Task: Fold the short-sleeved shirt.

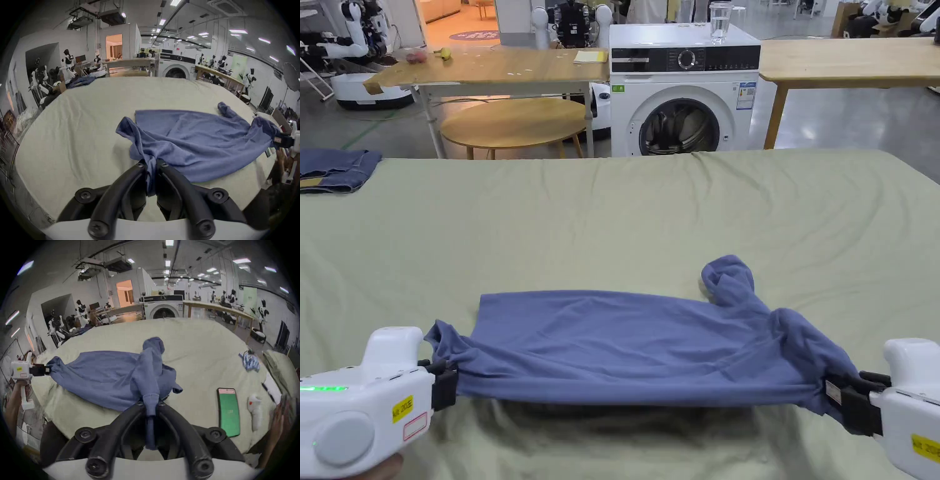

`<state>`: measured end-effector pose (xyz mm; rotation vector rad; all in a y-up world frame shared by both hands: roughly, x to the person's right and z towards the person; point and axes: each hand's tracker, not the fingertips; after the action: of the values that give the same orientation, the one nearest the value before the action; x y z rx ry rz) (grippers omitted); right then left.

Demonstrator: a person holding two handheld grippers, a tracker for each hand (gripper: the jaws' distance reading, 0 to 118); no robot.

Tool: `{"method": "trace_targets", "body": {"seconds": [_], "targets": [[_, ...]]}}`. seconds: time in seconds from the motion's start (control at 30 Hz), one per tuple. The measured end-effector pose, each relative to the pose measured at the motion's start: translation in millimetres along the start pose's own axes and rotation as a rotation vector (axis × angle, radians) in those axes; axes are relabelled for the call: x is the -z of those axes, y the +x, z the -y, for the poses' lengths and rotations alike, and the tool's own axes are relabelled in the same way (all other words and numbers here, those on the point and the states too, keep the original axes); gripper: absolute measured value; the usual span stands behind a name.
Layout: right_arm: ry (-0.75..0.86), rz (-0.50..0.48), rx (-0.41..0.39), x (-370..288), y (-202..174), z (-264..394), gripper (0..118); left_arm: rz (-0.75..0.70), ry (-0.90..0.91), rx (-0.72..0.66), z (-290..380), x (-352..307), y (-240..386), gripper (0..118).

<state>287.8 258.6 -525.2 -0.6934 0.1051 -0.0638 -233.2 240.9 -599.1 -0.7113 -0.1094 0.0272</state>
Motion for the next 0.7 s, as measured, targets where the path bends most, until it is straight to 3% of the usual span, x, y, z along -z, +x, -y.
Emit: {"method": "trace_targets", "body": {"seconds": [0.13, 0.27, 0.4, 0.43, 0.47, 0.5, 0.53, 0.57, 0.7], "targets": [[-0.063, 0.010, -0.037, -14.8, -7.2, 28.7, 4, 0.008, -0.038, -0.013, 32.3, -24.6, -4.9, 4], [-0.164, 0.053, -0.038, 14.9, -11.0, 85.7, 4, 0.020, -0.138, -0.089, 89.2, -7.2, -11.8, 4], [-0.164, 0.060, -0.019, 24.0, -13.7, 110.2, 6, 0.006, -0.055, -0.091, 103.6, -19.1, -11.7, 4], [-0.145, 0.059, -0.007, 17.5, -15.2, 105.5, 17, -0.001, -0.028, -0.089, 99.2, -27.4, -11.3, 7], [-0.121, 0.049, -0.008, 8.2, -17.1, 96.8, 40, -0.041, 0.003, -0.057, 92.2, -38.1, -6.9, 20], [-0.105, 0.037, -0.016, 1.1, -20.4, 87.5, 80, -0.116, 0.036, 0.006, 84.5, -48.2, -2.2, 58], [-0.085, 0.046, -0.034, -7.9, -23.5, 76.0, 101, -0.145, 0.060, 0.050, 76.6, -54.5, 2.2, 92], [-0.039, 0.038, -0.060, -15.2, -31.2, 63.1, 106, -0.165, 0.091, 0.077, 65.9, -62.3, 6.3, 111], [0.134, 0.029, -0.126, -25.0, -75.8, 14.7, 106, -0.084, 0.184, 0.084, 27.5, -67.2, 33.6, 113]]}}
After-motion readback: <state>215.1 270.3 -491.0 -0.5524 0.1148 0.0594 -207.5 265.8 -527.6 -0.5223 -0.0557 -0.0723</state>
